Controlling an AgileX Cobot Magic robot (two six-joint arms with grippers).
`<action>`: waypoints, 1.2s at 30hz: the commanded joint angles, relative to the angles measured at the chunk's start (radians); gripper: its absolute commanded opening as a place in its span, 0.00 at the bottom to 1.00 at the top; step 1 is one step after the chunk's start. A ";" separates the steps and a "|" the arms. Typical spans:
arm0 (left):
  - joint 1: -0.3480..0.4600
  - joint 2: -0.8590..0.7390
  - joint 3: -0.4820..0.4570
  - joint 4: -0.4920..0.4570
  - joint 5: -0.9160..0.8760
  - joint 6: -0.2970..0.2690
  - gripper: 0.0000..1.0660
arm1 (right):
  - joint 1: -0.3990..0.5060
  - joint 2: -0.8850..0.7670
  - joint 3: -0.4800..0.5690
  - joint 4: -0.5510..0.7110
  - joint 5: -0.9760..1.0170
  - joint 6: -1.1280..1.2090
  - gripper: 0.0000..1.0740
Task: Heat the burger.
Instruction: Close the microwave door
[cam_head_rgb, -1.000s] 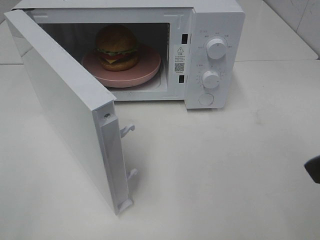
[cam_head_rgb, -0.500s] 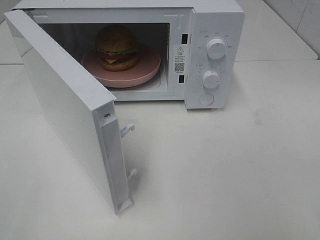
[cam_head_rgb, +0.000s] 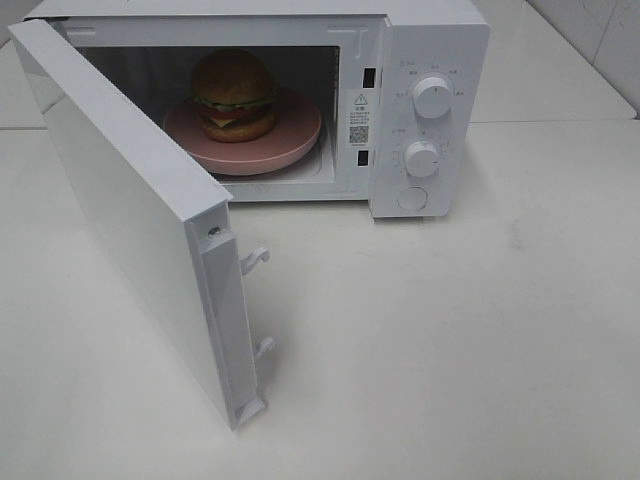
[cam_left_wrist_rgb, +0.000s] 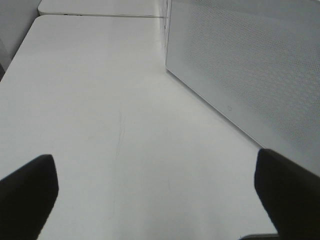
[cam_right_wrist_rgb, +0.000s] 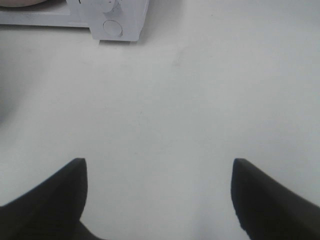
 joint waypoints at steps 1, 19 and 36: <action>-0.002 -0.015 0.003 -0.008 -0.013 -0.003 0.94 | -0.023 -0.059 0.004 0.002 0.000 -0.007 0.71; -0.002 -0.014 0.003 -0.008 -0.013 -0.004 0.94 | -0.069 -0.150 0.006 0.005 0.000 -0.008 0.71; -0.002 -0.014 0.003 -0.008 -0.013 -0.004 0.94 | -0.069 -0.149 0.006 0.008 0.000 -0.007 0.71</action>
